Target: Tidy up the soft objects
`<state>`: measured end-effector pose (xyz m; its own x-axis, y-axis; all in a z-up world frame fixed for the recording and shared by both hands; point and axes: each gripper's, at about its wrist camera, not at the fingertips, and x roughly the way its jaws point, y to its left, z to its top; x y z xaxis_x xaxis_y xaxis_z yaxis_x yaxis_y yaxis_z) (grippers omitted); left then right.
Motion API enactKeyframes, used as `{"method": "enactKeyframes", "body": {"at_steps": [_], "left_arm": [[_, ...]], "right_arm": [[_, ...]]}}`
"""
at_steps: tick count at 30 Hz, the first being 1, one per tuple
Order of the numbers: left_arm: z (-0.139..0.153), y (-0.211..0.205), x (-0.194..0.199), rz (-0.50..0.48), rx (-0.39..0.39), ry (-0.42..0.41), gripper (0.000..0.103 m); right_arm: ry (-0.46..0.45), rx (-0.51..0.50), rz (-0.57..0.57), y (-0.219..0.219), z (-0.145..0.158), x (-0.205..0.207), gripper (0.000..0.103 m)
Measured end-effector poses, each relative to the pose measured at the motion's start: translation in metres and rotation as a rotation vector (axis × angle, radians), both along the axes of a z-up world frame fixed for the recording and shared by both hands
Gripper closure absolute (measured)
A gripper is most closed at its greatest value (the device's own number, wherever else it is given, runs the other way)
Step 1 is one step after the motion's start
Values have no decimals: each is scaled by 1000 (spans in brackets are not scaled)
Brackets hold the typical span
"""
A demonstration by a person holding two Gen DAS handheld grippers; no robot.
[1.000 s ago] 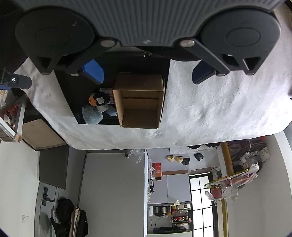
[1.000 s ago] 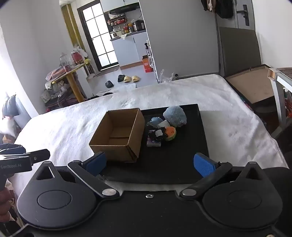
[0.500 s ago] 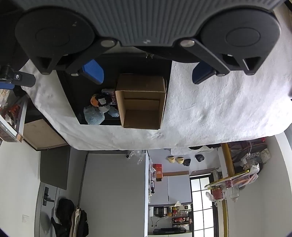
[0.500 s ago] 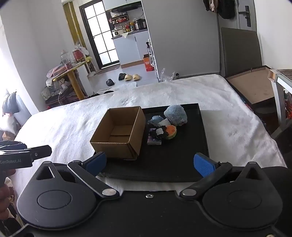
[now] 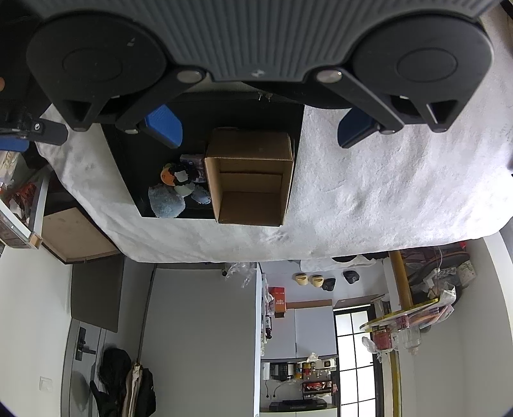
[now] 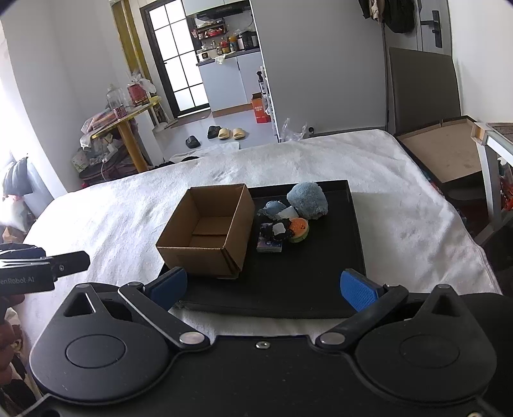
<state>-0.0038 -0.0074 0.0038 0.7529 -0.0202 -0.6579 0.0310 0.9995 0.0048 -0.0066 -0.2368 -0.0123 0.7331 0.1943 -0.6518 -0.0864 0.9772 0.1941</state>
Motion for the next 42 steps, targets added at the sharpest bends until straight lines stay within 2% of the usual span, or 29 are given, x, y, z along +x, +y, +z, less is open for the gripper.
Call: {"method": "enactKeyframes", "body": {"at_steps": [42], "left_arm": [[7,2,-2,-3,-17,-4,1]], "right_arm": [[11,-22,5,6,1,-4,0]]}}
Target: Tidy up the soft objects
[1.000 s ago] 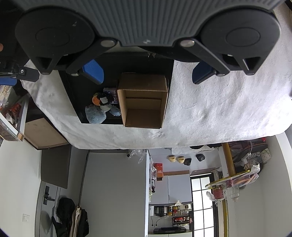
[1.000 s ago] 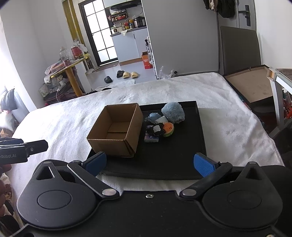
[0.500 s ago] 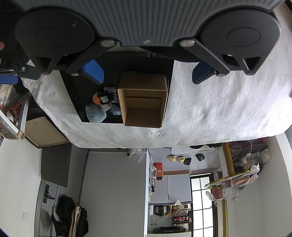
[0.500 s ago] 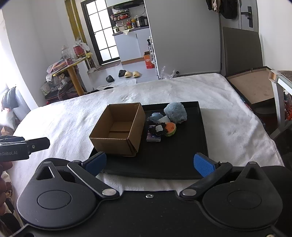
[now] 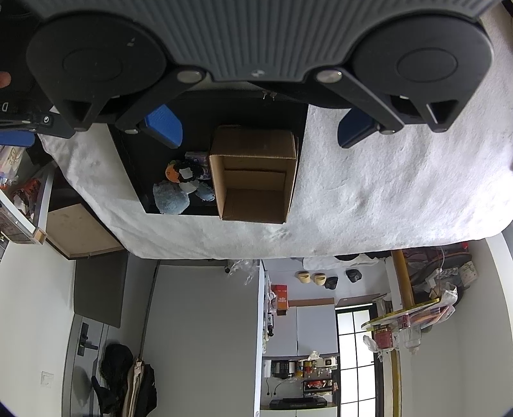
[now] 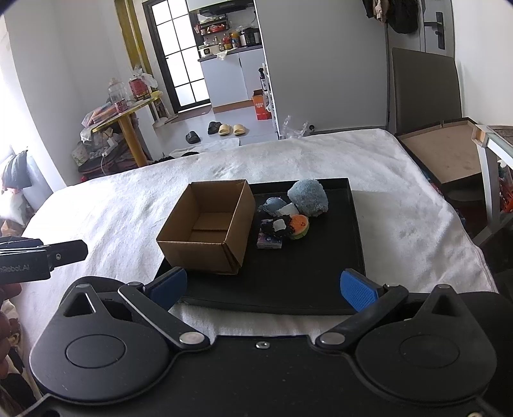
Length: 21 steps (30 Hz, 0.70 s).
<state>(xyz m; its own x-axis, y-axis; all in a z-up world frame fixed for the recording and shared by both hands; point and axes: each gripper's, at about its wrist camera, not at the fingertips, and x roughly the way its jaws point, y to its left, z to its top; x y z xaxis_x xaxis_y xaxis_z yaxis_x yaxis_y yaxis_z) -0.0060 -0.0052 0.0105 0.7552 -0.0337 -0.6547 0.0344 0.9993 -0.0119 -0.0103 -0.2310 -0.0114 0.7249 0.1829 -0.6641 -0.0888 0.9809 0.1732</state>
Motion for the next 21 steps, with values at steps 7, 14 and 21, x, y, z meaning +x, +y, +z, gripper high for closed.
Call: {"method": "enactKeyframes", "body": {"at_steps": [7,14,21], "left_arm": [[-2,-2,5,6,2,1,1],[-4,0,7,5,-1,6,1],[-13,-2,17,6,7,35,1]], "right_arm": [[-6,-12,-9,-1,0,1,0],[8,-19,-15,-2,-6,5,0],[28,-18,-20,-6,-16,12,0]]}}
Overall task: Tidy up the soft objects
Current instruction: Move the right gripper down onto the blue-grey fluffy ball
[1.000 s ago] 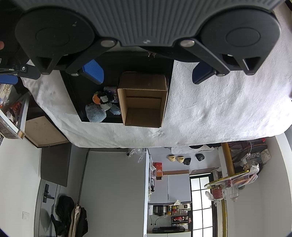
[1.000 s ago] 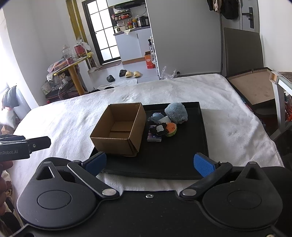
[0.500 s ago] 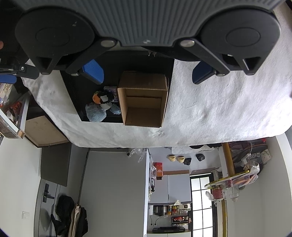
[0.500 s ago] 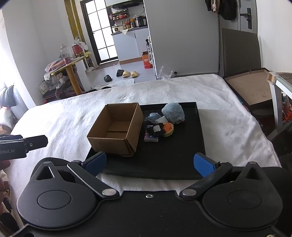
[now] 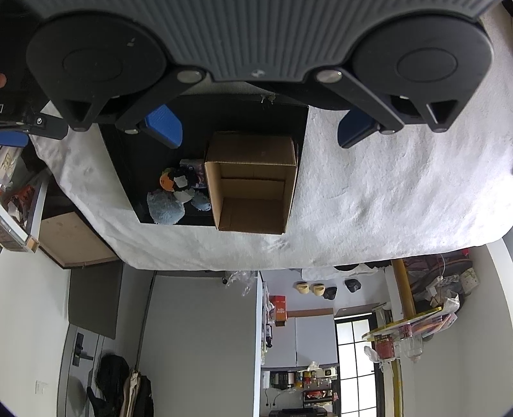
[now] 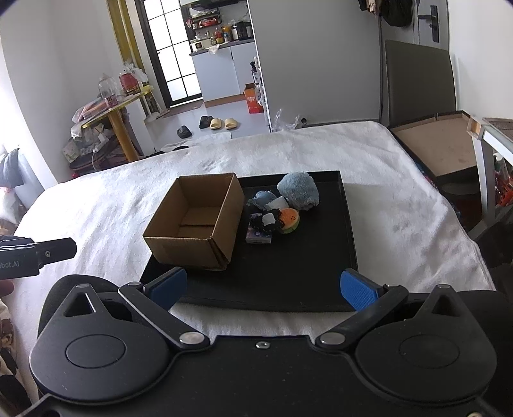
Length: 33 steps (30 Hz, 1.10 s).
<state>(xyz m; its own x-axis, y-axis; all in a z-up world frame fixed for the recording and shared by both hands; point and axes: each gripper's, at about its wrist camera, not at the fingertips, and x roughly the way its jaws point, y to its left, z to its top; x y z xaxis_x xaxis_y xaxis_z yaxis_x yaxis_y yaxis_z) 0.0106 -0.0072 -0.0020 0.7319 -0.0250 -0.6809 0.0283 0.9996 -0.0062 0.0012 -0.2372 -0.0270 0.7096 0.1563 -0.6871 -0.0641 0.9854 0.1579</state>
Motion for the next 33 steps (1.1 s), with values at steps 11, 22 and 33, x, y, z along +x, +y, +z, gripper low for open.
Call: {"method": "enactKeyframes", "body": {"at_steps": [11,22,33], "left_arm": [[-11,-7,26,1,11,37,1],[-25,-4,62,45,35,85,1],[-39,-5,97,95,63,113,1]], "right_arm": [[49,12,-9,-12,-18,23,0],[94,31,-5,-18,-35,59,0],[114,111,1,-33,-53,101,0]]}}
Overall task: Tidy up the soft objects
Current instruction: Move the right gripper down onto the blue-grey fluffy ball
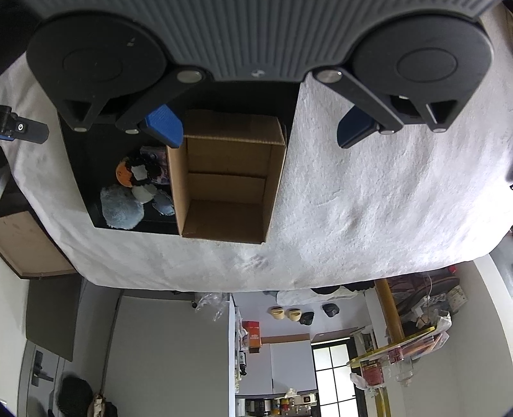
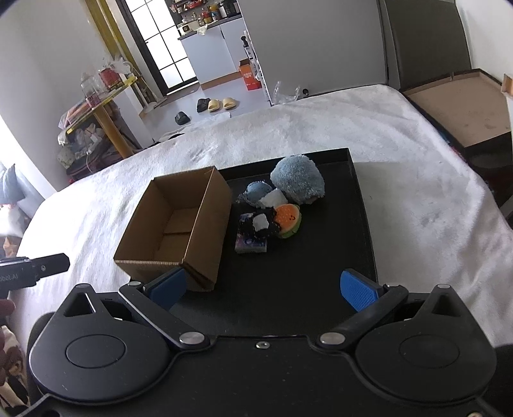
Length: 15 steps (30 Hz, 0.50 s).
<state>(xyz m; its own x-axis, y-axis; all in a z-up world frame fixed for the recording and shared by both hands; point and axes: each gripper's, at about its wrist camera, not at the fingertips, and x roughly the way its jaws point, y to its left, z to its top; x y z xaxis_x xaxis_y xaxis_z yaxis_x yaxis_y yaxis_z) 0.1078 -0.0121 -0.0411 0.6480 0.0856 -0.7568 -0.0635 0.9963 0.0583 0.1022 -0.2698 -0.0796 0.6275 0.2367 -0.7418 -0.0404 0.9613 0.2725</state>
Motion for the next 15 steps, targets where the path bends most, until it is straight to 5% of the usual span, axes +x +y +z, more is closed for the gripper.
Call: {"method": "enactKeyframes", "body": {"at_steps": [15], "left_arm": [[-11,-5,43,72,48,5,3]], "right_arm": [[-5,78,-25,-22,-18,63,0]]}}
